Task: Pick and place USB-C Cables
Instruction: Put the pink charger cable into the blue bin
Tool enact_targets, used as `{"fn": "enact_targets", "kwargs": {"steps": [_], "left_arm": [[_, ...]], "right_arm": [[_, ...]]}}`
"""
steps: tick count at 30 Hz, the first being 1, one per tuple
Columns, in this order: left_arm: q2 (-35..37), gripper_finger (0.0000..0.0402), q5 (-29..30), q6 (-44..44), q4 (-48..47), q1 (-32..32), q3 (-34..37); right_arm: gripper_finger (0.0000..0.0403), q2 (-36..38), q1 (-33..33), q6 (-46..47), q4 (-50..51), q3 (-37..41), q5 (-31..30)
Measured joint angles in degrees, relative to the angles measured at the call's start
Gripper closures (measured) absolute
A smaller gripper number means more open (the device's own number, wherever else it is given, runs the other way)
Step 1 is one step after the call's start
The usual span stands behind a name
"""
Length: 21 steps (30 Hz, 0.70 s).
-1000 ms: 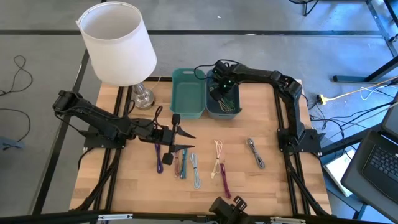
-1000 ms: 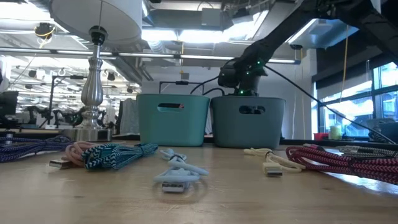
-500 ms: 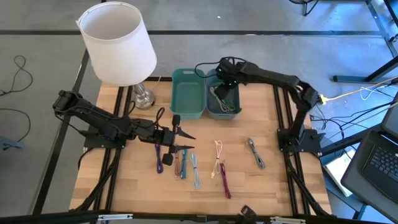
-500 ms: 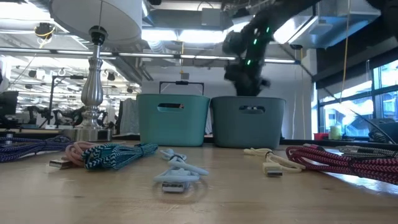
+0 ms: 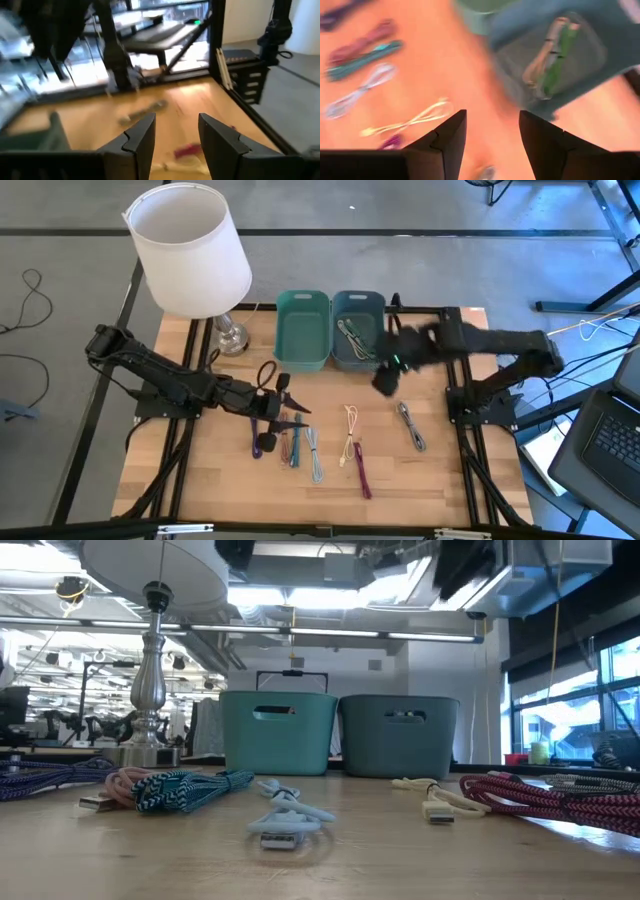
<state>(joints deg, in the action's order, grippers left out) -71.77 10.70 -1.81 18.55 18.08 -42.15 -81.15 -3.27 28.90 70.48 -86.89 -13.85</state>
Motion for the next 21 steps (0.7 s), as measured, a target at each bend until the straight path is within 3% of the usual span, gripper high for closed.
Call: {"fn": "enact_targets", "kwargs": {"steps": [4, 10, 16, 21], "left_arm": [[0.0, 0.0258, -0.3, 12.5, -8.7, 2.3, 0.0], [-0.6, 0.0258, 2.0, 40.9, -27.9, 7.3, 0.0], [-6.0, 0.0258, 16.8, 64.4, -34.6, 12.6, 0.0], [-15.2, 0.0258, 18.3, 77.2, -34.1, 12.8, 0.0]], "right_arm": [[0.0217, 1.2, -13.2, 8.6, 0.2, 0.0, -7.1], [0.0217, 0.0, -26.9, 16.8, 0.3, 0.0, -17.8], [0.0217, -1.6, -32.3, 17.3, 0.7, 0.0, -25.9], [0.0217, -3.1, -33.1, 17.2, 2.2, 0.0, -27.1]]}}
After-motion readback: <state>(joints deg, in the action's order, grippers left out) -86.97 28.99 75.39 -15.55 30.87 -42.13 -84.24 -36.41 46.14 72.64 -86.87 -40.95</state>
